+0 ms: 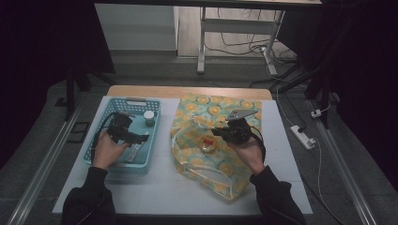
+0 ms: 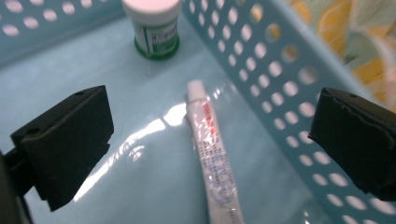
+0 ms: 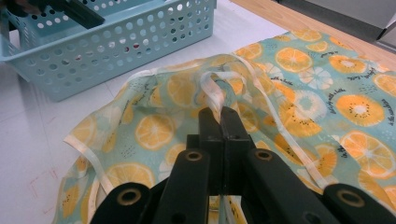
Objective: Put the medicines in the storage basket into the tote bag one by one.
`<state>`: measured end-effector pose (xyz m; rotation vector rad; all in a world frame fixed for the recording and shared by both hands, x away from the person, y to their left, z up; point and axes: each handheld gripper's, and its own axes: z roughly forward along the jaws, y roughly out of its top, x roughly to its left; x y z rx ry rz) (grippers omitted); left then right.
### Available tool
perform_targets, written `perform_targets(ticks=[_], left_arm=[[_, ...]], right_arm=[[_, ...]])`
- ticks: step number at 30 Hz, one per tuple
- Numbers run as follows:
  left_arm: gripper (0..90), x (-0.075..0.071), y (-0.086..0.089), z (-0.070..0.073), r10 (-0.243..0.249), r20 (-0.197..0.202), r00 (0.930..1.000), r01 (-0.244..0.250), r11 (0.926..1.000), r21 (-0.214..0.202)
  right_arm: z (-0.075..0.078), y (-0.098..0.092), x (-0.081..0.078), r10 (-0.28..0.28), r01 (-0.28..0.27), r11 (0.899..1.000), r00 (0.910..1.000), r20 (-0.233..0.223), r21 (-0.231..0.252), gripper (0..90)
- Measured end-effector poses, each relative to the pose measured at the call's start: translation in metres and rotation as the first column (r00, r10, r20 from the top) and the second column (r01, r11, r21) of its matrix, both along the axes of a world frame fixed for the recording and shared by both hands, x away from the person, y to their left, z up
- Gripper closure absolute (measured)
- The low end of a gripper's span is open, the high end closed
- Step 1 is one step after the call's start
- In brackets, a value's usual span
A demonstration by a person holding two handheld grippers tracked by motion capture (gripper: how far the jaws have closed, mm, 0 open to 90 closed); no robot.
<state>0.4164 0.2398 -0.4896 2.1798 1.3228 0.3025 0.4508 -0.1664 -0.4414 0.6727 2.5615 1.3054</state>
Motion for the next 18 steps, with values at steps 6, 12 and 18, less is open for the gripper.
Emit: perform_targets(ticks=[6, 12, 18], left_arm=[[0.0, 0.005, -0.006, -0.012, -0.016, -0.065, 0.9977, 0.02, 0.9976, 0.066], [0.0, 0.008, -0.007, -0.021, -0.012, -0.138, 0.9903, 0.027, 0.9939, 0.107], [0.0, 0.011, -0.01, -0.026, 0.0, -0.192, 0.9813, 0.027, 0.9896, 0.141]], right_arm=[[0.0, 0.0, 0.0, 0.002, -0.002, 1.0, 1.0, 0.0, -0.001, 90.0], [0.0, 0.001, 0.0, 0.005, -0.005, 1.0, 1.0, 0.0, 0.0, 90.0], [-0.001, 0.001, 0.0, 0.007, -0.007, 1.0, 1.0, -0.002, -0.003, 90.0]])
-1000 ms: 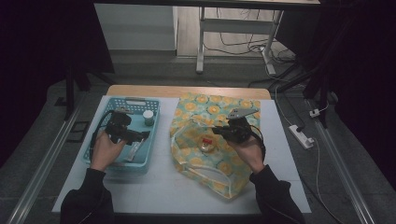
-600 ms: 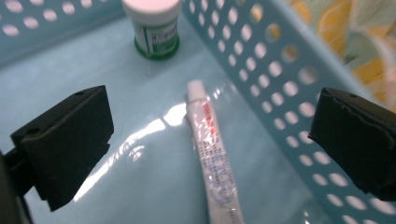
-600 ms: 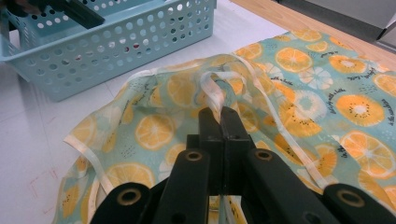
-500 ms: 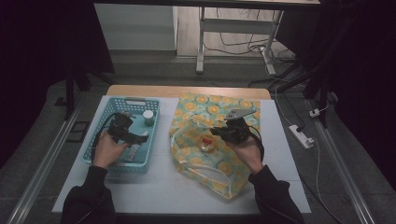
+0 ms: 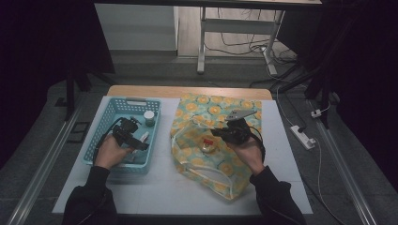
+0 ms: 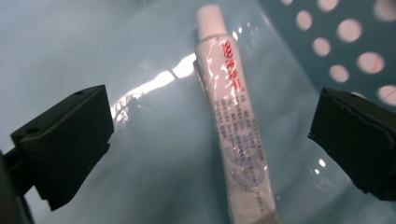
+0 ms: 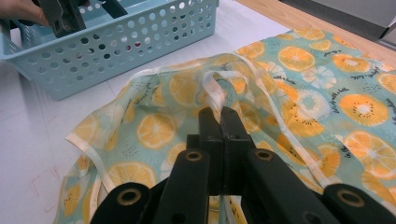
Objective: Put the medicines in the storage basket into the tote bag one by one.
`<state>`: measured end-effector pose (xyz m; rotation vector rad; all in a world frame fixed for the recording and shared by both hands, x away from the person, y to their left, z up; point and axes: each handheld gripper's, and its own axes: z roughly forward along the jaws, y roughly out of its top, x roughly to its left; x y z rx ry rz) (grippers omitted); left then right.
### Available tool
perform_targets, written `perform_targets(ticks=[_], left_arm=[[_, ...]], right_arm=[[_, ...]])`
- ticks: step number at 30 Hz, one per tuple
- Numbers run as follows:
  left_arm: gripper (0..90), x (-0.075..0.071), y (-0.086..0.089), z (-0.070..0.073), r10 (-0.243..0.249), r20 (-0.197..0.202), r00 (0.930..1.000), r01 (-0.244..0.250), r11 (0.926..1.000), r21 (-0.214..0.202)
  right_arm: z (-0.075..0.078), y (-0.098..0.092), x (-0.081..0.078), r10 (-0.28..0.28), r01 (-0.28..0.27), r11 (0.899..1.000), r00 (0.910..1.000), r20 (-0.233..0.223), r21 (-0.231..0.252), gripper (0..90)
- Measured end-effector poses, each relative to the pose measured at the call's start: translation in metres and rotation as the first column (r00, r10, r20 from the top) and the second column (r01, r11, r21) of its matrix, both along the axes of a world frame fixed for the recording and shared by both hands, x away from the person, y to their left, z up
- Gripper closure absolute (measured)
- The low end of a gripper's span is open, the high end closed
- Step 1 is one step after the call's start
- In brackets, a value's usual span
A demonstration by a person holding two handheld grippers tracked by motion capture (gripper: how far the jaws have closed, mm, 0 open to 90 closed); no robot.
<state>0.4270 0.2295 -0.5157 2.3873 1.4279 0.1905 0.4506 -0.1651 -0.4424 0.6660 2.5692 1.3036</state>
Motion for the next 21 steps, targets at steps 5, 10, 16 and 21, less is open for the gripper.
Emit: perform_targets(ticks=[5, 10, 16, 21], left_arm=[[4.9, 0.0002, -0.0024, -0.0016, 0.005, -0.015, 0.9999, -0.004, 0.9996, 0.028], [22.7, -0.0007, -0.0035, -0.0008, -0.008, -0.018, 0.9998, 0.008, 0.9995, 0.03], [42.0, -0.0014, -0.0018, 0.0011, -0.003, -0.018, 0.9998, 0.003, 1.0, 0.005], [52.9, -0.002, -0.0012, 0.002, 0.005, -0.021, 0.9998, -0.005, 0.9999, -0.014]], right_arm=[[0.0, -0.0003, 0.0002, 0.0, 0.0, 1.0, 1.0, -0.001, -0.001, 90.0], [-0.0002, -0.0007, 0.0004, -0.003, 0.003, 1.0, 1.0, -0.004, -0.002, 90.0], [0.0001, -0.0009, 0.0006, -0.001, 0.001, 1.0, 1.0, -0.001, -0.002, 90.0], [0.0003, -0.0012, 0.0007, -0.001, 0.001, 1.0, 1.0, 0.0, -0.002, 89.9]])
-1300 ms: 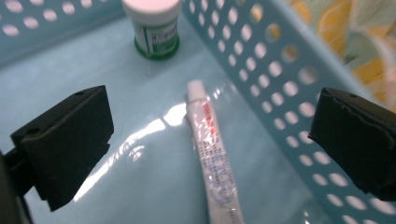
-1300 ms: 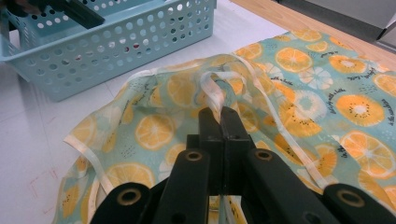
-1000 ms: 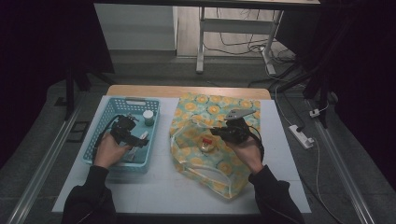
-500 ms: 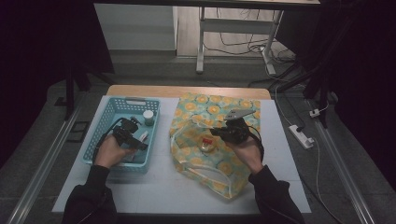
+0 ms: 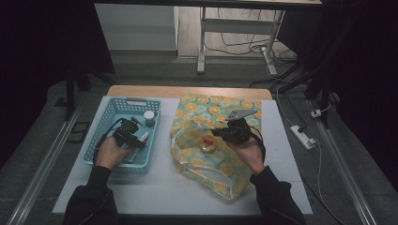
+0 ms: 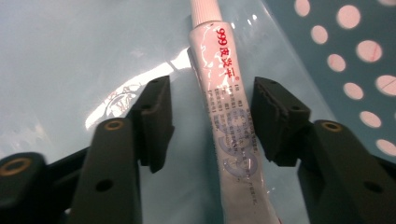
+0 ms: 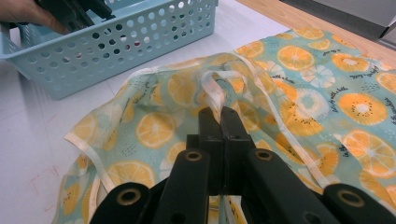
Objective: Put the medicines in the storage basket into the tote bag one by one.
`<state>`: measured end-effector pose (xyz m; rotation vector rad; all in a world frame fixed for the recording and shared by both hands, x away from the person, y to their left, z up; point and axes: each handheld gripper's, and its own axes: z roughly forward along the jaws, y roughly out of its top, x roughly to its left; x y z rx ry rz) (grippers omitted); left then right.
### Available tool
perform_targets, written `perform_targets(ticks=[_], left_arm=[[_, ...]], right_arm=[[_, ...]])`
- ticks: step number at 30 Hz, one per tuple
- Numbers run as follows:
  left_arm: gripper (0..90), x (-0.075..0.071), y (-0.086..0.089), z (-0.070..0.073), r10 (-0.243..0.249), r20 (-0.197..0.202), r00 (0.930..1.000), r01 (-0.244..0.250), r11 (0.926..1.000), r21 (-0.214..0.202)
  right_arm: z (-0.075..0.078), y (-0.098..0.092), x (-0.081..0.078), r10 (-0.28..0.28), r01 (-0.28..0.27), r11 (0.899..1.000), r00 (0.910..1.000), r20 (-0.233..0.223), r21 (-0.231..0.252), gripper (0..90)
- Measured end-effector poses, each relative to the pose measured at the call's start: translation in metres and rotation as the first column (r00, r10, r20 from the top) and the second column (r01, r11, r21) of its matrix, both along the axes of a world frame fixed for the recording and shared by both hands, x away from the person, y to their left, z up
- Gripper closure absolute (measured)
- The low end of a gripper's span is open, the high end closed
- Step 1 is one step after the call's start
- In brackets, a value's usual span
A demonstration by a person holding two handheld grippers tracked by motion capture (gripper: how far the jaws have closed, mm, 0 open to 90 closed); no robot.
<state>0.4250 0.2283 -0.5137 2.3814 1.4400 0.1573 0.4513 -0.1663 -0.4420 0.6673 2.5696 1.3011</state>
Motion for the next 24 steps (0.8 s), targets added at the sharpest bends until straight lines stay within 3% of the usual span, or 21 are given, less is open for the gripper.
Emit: perform_targets(ticks=[9, 16, 19, 24], left_arm=[[70.4, -0.0002, 0.0018, 0.0004, 0.0, -0.008, 1.0, 0.0, 0.9996, -0.028], [71.4, -0.0004, 0.0021, 0.0011, 0.02, -0.015, 0.9997, -0.02, 0.9992, -0.035], [71.6, -0.001, 0.0011, 0.0023, 0.039, -0.003, 0.9992, -0.039, 0.9991, -0.017], [71.8, -0.0022, 0.0017, 0.0065, 0.051, 0.017, 0.9986, -0.05, 0.9983, -0.031]], right_arm=[[0.0001, 0.0002, -0.0001, 0.001, -0.001, 1.0, 1.0, 0.0, 0.0, 89.9], [0.0003, 0.0001, -0.0001, -0.001, 0.001, 1.0, 1.0, 0.001, 0.002, 89.9], [0.0005, 0.0, -0.0001, 0.001, -0.001, 1.0, 1.0, -0.001, 0.002, 89.9], [0.0005, -0.0003, 0.0001, 0.004, -0.004, 1.0, 1.0, -0.007, 0.005, 90.0]])
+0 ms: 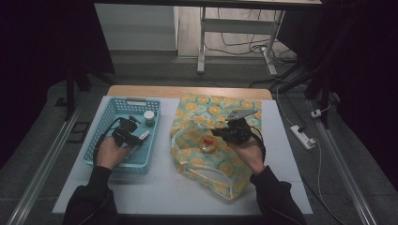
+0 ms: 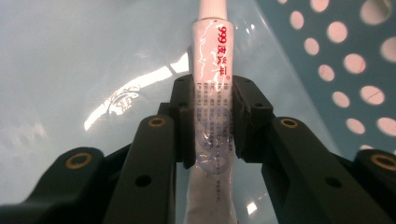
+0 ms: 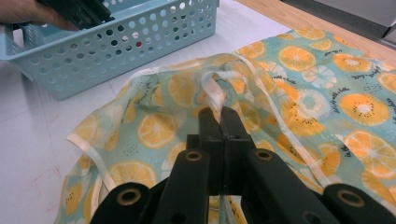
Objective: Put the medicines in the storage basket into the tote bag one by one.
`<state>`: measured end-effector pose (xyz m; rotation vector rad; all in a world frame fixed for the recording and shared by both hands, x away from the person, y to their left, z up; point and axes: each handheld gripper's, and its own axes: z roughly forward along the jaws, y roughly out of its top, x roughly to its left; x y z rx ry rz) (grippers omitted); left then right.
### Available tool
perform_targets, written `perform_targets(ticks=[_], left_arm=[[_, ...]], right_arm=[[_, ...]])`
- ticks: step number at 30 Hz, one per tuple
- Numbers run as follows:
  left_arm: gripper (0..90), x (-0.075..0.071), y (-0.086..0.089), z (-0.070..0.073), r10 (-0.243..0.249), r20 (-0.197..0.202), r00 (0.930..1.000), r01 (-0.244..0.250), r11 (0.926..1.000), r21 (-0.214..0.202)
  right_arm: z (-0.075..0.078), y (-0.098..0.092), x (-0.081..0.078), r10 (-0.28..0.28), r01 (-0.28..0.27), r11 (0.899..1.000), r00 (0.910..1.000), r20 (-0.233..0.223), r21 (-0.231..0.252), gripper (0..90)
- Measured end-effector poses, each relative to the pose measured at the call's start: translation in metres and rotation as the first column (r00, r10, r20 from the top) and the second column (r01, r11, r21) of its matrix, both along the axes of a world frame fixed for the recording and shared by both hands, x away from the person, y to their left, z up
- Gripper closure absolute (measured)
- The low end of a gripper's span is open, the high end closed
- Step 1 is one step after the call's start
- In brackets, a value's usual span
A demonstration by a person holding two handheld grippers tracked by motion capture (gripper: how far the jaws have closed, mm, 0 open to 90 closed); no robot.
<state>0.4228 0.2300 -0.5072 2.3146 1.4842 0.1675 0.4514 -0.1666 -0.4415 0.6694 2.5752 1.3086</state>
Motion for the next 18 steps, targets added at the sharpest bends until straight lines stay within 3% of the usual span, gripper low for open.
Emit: perform_targets(ticks=[11, 18], left_arm=[[71.9, -0.005, 0.002, 0.017, 0.011, 0.1, 0.995, -0.008, 0.9997, -0.024], [71.9, -0.008, 0.009, 0.026, 0.023, 0.139, 0.9901, -0.011, 0.9963, -0.085]], right_arm=[[0.0, 0.0, 0.0, -0.009, 0.009, 1.0, 0.9998, -0.017, 0.01, 90.0], [0.0, 0.0, 0.0, -0.009, 0.009, 1.0, 0.9999, -0.015, 0.01, 90.0]])
